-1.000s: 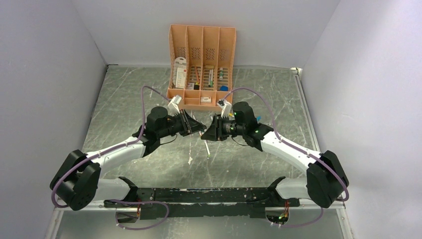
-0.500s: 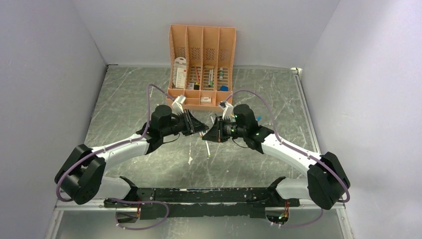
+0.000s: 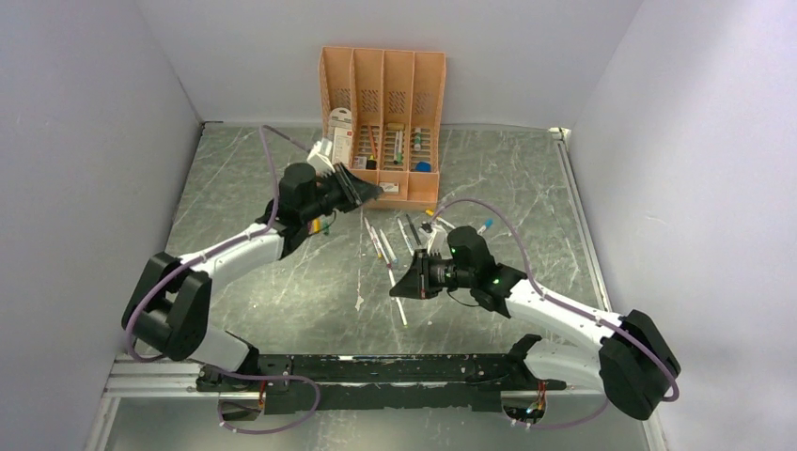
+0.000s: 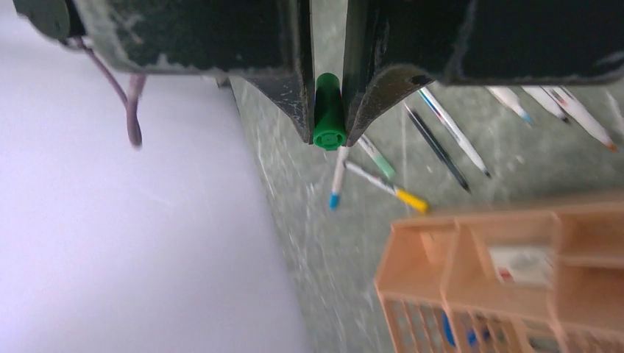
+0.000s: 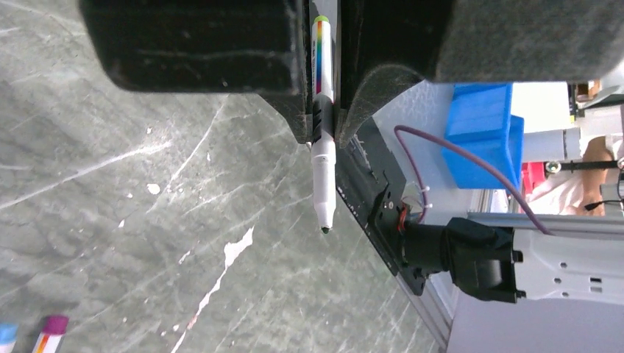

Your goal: Open the pen caps

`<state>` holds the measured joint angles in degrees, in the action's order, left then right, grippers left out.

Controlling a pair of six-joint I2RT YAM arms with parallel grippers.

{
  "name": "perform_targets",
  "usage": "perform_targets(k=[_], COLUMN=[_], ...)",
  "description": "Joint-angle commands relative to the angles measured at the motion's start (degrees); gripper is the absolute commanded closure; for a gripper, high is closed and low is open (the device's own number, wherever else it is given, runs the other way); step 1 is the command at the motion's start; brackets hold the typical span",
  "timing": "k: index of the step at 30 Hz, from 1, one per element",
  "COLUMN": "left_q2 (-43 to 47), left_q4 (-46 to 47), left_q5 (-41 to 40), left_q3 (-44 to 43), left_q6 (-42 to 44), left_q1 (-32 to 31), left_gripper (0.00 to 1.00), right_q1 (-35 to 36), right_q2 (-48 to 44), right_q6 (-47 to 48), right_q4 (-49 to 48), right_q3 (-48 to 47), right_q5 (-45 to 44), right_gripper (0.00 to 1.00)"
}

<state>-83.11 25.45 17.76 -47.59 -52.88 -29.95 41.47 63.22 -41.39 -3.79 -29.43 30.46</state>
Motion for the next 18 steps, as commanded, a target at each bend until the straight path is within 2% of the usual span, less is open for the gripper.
perform_targets(k=[1, 6, 10, 14, 18], left_q2=[-3.3, -2.1, 2.3, 7.4, 12.3], left_q4=[0.2, -11.5, -21.6, -27.4, -31.7], left_q5=[-1.2, 2.5, 1.9, 0.9, -0.1], left_q3=[-6.1, -9.9, -8.1, -4.0, -0.4], left_q6=[2.4, 7.0, 10.9, 12.8, 14.0], left_q1=[5.0, 8.9, 9.2, 9.2, 9.2], left_gripper=[0.8, 0.8, 0.79, 0.79, 0.79], right_q1=[1.1, 1.1, 0.9, 0.8, 0.5], right_q2=[-3.1, -3.5, -0.2, 6.3, 16.5], right_q6=[-2.2, 0.6, 5.5, 11.0, 16.3], right_q4=[0.0, 4.2, 9.7, 15.1, 18.9], right_q3=[1.5, -0.3, -4.8, -12.1, -20.4], right_q5=[-0.1, -2.4, -7.0, -13.0, -20.6], right_gripper=[1.0, 1.0, 1.0, 1.0, 1.0])
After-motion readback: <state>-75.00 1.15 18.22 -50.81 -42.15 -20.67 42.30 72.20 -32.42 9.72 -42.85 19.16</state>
